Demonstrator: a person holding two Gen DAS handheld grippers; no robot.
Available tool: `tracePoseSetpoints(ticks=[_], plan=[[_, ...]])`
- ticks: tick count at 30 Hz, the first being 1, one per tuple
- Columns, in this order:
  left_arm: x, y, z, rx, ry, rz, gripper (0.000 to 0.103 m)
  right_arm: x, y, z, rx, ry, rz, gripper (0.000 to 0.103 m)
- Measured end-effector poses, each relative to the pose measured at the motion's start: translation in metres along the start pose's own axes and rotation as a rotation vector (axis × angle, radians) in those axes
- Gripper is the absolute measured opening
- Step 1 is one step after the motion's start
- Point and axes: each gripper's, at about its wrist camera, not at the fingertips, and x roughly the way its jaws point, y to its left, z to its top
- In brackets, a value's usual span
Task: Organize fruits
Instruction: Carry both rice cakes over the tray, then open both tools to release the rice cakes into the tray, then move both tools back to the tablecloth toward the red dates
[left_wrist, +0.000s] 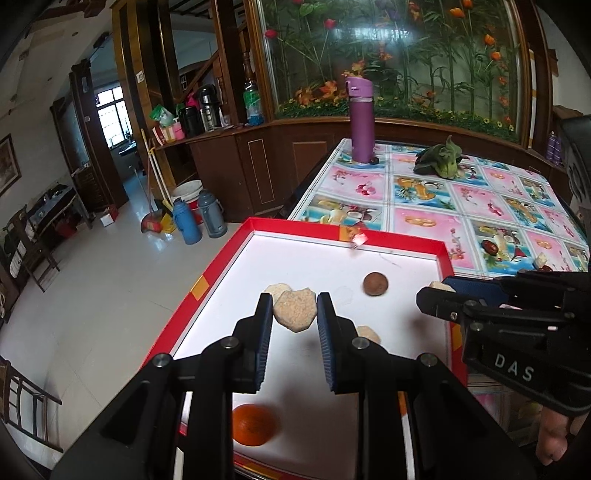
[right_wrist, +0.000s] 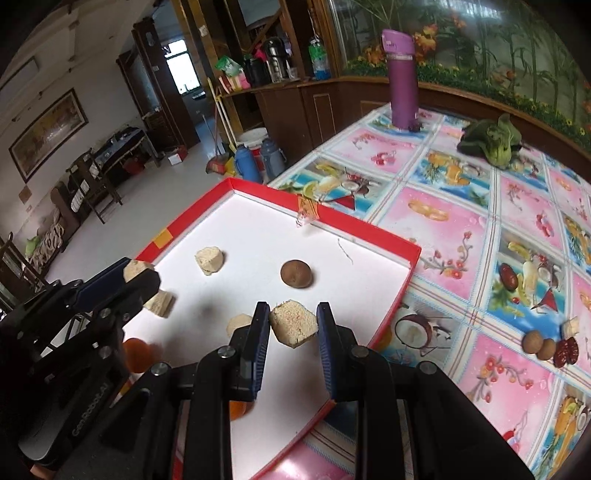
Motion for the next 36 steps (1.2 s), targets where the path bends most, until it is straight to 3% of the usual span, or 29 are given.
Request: tracePoseSetpoints(ticks=[18,20,22,26,36], plan=[[0.039,0.013,-0.017,-0.029,0.139,-0.009,0.027,0.029,0.001,-0.013,0.012,0.096,0.011,0.026],[0.042,0.013,-0.018,-0.023,0.154,-0.004,0.033,0.028,0.002,-0.014,0.010,0.098,0.014,0.025],[0.045,0.013,-0.018,-0.023,0.170,-0.003,0.049,0.026,0.002,-0.014,0.005,0.104,0.021,0.026],[0.045,0.011,-0.017,-0.018,0.175,0.015,0.062,0.017,-0.001,-0.013,0.005,0.082,0.036,0.025],[0.015,-0.009,-0.006,-0.011,0.115,-0.035,0.070,-0.019,-0.026,-0.011,0.052,-0.024,0.045,0.028]])
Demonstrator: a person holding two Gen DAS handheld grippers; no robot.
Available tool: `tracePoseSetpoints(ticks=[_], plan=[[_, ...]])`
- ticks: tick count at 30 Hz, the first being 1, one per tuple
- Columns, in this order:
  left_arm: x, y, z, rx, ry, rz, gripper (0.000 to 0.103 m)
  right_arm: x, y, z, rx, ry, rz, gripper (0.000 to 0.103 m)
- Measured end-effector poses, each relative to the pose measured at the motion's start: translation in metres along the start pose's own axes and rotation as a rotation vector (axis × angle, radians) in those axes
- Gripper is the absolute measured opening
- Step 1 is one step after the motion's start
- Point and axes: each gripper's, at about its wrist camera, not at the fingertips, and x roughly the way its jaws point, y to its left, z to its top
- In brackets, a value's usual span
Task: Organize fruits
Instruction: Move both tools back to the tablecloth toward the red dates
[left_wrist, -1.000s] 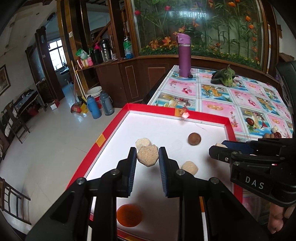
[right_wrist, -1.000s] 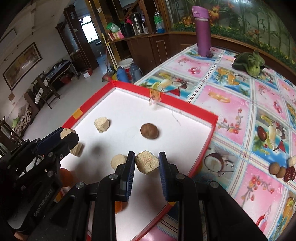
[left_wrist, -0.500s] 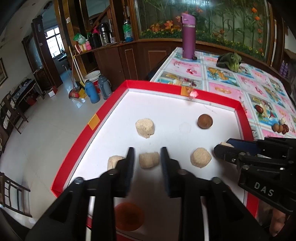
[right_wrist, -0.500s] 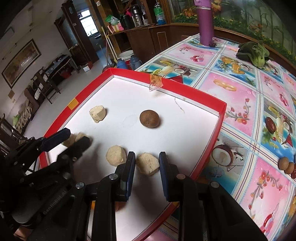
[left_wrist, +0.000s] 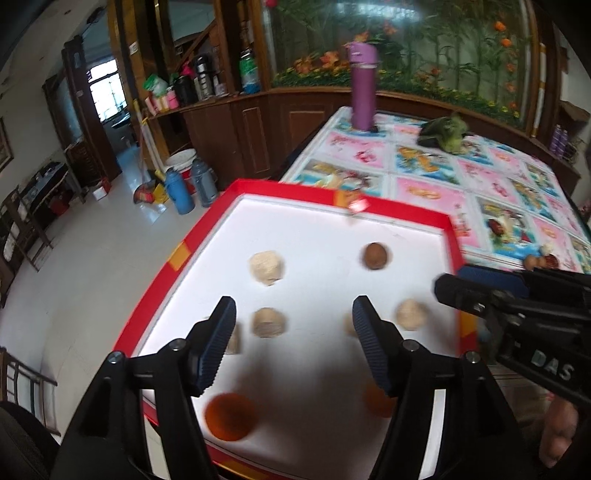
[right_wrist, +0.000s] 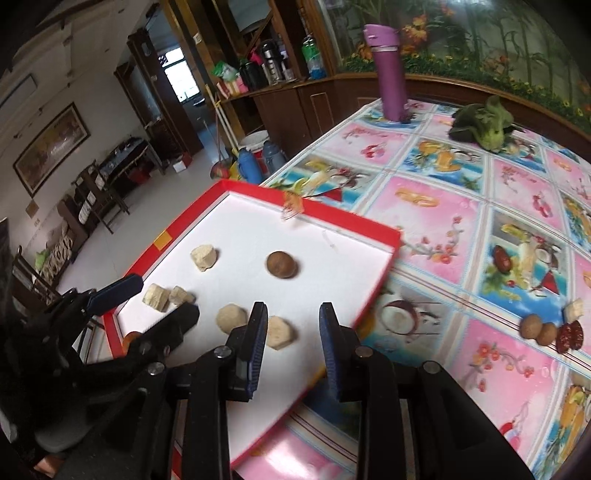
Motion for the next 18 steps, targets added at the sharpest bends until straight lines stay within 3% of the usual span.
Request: tracePoseSetpoints(ticks=[6,18], plan=[[-0.020,-0.036,0.000,0.074,-0.021,-0.075,0.071,-0.022,-0.047,-0.008,0.079,-0.025,-0.020,0.028],[-0.024,-0.121,-0.005,0.204,0.038,-0.208,0.071,-0.084,-0.183,-0.055,0.241,-0.046,-0.207,0.028]])
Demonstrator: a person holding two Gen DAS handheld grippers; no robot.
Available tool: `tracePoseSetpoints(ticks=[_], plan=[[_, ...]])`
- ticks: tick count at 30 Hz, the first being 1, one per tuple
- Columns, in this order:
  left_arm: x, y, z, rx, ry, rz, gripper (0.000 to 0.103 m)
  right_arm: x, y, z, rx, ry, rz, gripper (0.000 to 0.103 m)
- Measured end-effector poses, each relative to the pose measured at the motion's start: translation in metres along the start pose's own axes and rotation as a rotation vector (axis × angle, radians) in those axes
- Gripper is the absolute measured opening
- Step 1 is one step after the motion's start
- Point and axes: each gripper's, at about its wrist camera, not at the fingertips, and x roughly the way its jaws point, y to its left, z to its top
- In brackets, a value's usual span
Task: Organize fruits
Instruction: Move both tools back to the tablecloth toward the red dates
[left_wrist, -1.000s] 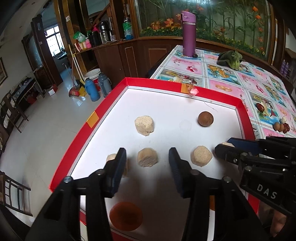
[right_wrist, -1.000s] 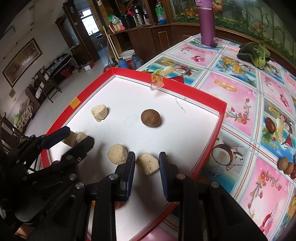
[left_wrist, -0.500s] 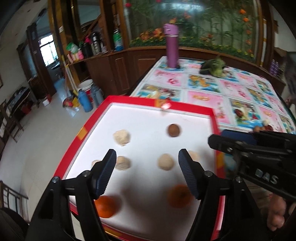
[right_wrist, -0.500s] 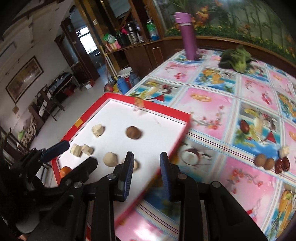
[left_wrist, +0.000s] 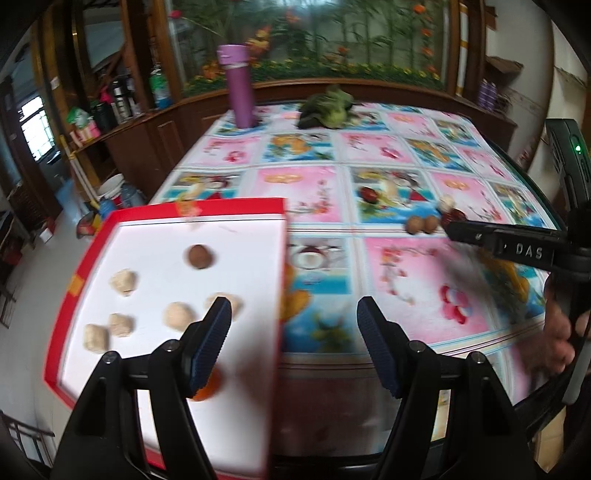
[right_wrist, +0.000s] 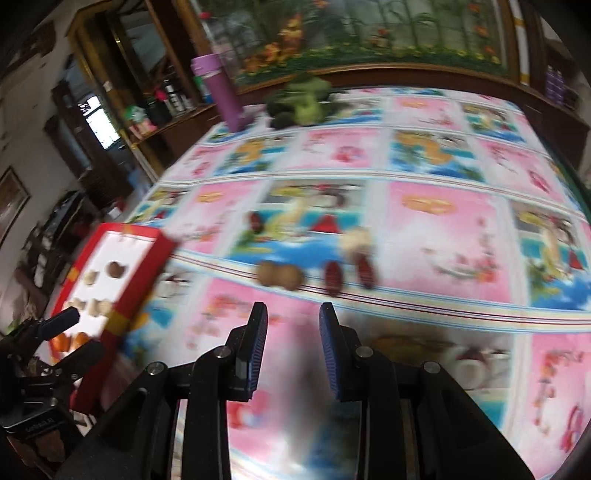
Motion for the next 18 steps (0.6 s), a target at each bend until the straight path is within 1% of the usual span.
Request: tracePoseSetpoints(ticks=[4,7,10,18], plan=[[0.010,-0.028,0.005,0.044,0.030,-0.041,0.071,0.007,-0.019,0.003,0.002,0.005,-0.056,0.028],[0.017,-0.039,0.008,0.049,0.058,-0.071,0.071,0.016,-0.032,0.008,0.027,0.008,-0.061,0.028],[0.022,-0.045,0.010,0.052,0.079,-0.080,0.071,0.023,-0.044,0.013,0.067,0.020,-0.047,0.028],[0.033,-0.042,0.018,0.019,0.105,-0.078,0.071,0.035,-0.037,0.022,0.012,0.038,-0.051,0.028]])
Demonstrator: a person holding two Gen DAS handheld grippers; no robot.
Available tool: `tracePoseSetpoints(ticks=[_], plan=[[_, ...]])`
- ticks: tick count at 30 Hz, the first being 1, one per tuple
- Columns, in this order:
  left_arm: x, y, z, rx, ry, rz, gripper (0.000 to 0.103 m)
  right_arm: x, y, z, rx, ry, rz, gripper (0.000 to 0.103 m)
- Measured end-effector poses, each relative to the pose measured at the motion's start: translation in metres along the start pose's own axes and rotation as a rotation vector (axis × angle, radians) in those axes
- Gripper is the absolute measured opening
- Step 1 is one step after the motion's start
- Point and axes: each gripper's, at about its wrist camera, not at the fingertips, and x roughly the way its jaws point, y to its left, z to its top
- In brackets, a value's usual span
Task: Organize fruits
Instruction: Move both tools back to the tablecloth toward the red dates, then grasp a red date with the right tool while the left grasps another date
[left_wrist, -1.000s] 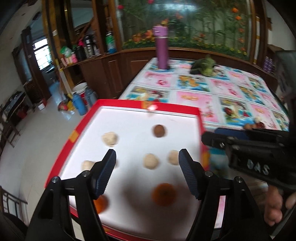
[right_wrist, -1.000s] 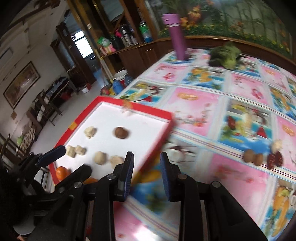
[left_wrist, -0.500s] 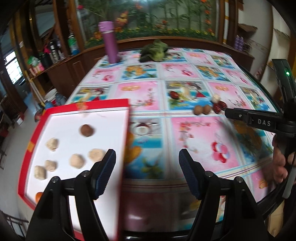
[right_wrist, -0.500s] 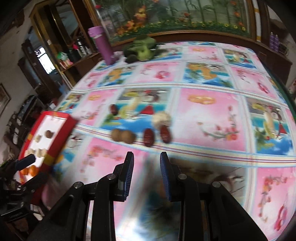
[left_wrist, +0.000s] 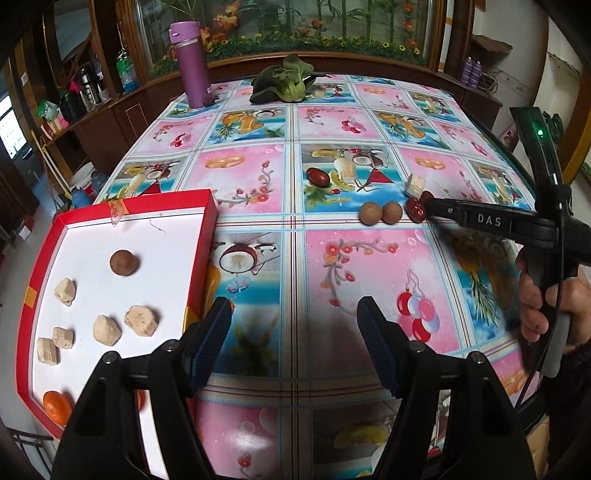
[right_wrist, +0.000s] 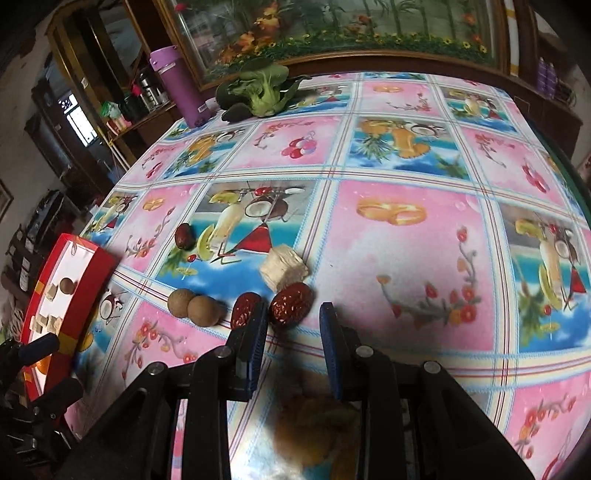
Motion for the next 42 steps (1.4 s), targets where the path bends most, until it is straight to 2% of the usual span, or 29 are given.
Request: tracePoseSetpoints(ticks=[5,15,19,23,29,32,34,37,40,42], plan=[[0.005,-0.003,0.003,0.002,0.016,-0.013,0.071,0.005,0.000,0.005,-0.010,-0.002,0.010,0.028],[0.010,-0.025,0.007,0.023,0.045,-0.094,0.071,0.004,-0.004,0.005,-0.043,-0.007,0.040,0.026],[0.011,-0.032,0.012,0.014,0.030,-0.118,0.071,-0.002,-0.018,0.007,0.006,-0.002,0.018,0.026],[0.019,-0.043,0.015,0.005,0.047,-0.146,0.071,-0.011,-0.038,0.011,0.091,-0.021,0.023,0.026],[0.038,-0.075,0.025,0.031,0.086,-0.270,0.071,-0.015,-0.053,0.012,0.163,-0.013,0.042,0.026],[0.051,-0.082,0.037,0.033,0.085,-0.287,0.067,-0.017,-0.061,0.013,0.205,-0.017,0.067,0.026],[0.062,-0.084,0.046,0.021,0.103,-0.303,0.056,-0.020,-0.062,0.013,0.212,-0.028,0.069,0.026],[0.077,-0.089,0.056,0.010,0.129,-0.313,0.053,-0.020,-0.061,0.014,0.216,-0.029,0.084,0.026],[0.082,-0.095,0.065,0.007,0.129,-0.341,0.048,-0.020,-0.062,0.014,0.226,-0.027,0.092,0.026],[0.086,-0.096,0.070,-0.002,0.128,-0.335,0.048,-0.020,-0.063,0.014,0.232,-0.025,0.101,0.026]])
